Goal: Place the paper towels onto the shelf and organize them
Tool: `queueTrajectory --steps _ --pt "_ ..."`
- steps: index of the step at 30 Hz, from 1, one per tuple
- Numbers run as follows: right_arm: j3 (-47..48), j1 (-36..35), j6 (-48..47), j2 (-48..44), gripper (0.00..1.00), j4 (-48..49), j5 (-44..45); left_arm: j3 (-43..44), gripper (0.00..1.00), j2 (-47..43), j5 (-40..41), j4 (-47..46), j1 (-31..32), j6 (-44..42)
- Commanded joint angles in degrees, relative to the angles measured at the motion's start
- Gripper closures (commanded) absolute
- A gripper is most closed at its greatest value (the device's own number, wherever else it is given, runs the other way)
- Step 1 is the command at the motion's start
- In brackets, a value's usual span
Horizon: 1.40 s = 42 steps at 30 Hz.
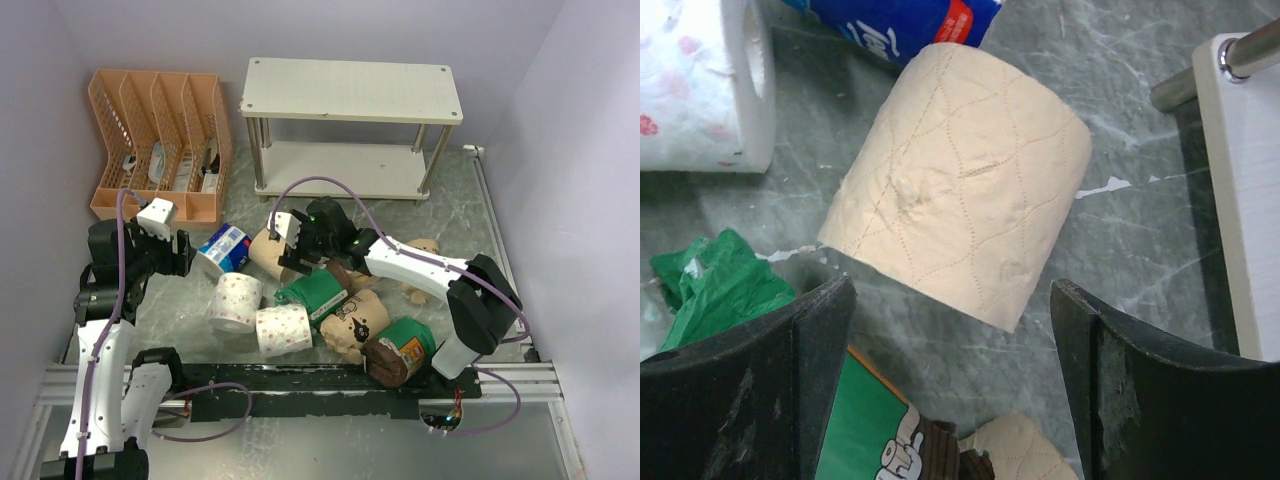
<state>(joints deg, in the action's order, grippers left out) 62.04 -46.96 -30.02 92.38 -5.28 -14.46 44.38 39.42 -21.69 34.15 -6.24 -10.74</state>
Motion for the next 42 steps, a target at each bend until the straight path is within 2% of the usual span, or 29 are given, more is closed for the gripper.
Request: queueTrajectory --steps 1,5,19,21,25,27,29,36,42 --pt "-1.6 -0.2 -2.4 -3.1 0.22 -2.4 -2.7 -0.4 0.21 -0.3 -1.6 -0.8 0.4 -0.7" --pt "-2.6 0.1 -3.4 -3.2 0.21 -2.3 -3.3 -0.4 0.21 -0.4 -1.8 -0.8 0.4 -0.8" --pt "2.2 0.2 -4.7 6.8 0.27 5.0 0.0 -0.2 0.21 0.7 -2.0 -0.7 0.7 -0.9" --pt "3.1 0.2 -4.9 7.6 0.36 4.9 -0.4 -0.1 0.21 1.0 -1.9 -0.7 0.8 -0.8" --pt "6.3 0.2 -6.0 10.1 0.74 1.6 -1.6 -0.1 0.21 1.3 -2.0 -0.7 0.8 -0.8" --pt "7.1 0.1 -6.2 10.9 0.83 0.3 -2.2 -0.1 0.21 1.3 -2.0 -0.7 0.9 -0.8" --pt "7.4 0.1 -6.1 11.0 0.98 -0.7 -2.8 -0.1 0.21 1.3 -2.0 -0.7 0.9 -0.8" --pt "3.3 0.2 -1.8 6.2 1.0 1.8 -3.3 -0.1 0.21 1.5 -1.9 -0.7 0.9 -0.8" --pt "-2.0 0.3 9.4 -2.4 1.0 10.9 -0.8 0.0 0.21 1.7 -1.8 -0.7 1.0 -0.8"
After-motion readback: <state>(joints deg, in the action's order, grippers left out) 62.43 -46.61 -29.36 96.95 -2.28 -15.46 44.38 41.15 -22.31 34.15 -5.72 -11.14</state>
